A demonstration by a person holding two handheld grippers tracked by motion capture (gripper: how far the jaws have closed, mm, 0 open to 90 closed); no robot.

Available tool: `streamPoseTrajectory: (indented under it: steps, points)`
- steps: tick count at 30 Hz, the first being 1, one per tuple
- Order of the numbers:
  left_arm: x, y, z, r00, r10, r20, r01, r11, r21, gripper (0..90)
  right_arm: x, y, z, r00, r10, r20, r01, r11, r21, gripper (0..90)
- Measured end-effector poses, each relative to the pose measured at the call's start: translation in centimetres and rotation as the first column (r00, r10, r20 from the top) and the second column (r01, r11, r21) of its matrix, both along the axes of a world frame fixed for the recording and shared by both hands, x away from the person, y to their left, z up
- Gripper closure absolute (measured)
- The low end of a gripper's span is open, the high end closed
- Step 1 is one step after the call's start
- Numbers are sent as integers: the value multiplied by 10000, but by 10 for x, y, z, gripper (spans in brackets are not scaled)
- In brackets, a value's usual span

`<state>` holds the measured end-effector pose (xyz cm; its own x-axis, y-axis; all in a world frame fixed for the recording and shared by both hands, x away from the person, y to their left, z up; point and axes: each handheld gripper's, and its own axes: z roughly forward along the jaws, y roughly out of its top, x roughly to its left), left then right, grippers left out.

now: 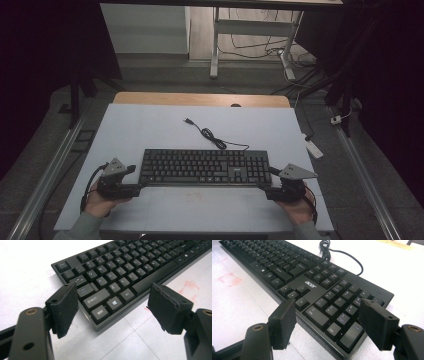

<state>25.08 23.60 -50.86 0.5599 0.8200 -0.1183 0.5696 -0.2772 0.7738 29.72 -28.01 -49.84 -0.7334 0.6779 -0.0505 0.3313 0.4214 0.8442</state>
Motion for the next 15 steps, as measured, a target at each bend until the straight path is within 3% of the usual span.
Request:
streamPoseTrajectory:
  steps: [4,15]
  points:
    - [-1,0,1,10000,0,30,0,10000,15,246,0,1,0,10000,8,16,-8,9999,125,303]
    - [0,0,3,9999,-36,152,36,10000,39,247,-2,5,0,10000,-53,75,54,9999,-99,303]
